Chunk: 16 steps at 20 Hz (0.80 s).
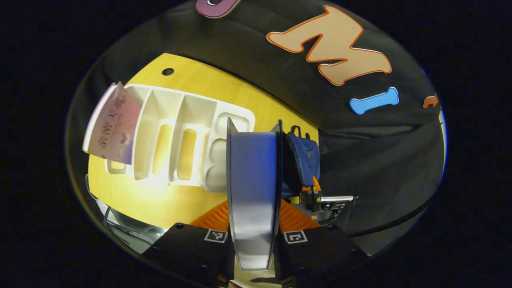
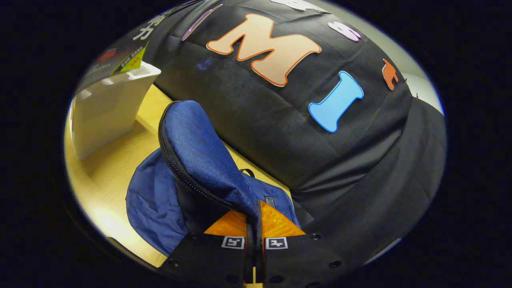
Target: Open the schoolbag, grab two books from the bookshelf and put them into the schoolbag.
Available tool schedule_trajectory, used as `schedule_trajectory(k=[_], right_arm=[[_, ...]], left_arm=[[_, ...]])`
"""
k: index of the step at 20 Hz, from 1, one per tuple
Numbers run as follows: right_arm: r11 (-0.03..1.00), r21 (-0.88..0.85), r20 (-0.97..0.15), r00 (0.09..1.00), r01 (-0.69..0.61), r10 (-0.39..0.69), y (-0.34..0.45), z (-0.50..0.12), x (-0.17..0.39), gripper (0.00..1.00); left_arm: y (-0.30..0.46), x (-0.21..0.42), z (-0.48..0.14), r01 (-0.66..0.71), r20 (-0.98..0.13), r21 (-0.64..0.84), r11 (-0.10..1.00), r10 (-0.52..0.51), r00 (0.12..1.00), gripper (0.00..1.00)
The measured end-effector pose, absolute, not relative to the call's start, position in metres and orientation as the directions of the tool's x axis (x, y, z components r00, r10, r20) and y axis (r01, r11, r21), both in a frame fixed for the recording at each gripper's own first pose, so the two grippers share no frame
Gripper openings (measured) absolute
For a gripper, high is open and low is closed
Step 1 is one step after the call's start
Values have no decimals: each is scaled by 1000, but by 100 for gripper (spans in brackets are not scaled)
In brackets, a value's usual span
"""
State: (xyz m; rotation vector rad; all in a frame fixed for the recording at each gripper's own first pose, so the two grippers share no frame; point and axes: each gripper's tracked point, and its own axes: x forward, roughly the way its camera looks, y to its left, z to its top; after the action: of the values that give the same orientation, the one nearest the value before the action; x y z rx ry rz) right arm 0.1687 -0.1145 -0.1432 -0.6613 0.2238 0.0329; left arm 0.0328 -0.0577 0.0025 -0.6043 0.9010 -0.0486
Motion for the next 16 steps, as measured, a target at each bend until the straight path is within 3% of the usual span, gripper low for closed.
schedule_trajectory(k=[16], right_arm=[[879, -471, -198, 980, -79, -18, -135, -125, 169, 7]], left_arm=[[-186, 169, -126, -22, -560, -640, 768, -447, 697, 36]])
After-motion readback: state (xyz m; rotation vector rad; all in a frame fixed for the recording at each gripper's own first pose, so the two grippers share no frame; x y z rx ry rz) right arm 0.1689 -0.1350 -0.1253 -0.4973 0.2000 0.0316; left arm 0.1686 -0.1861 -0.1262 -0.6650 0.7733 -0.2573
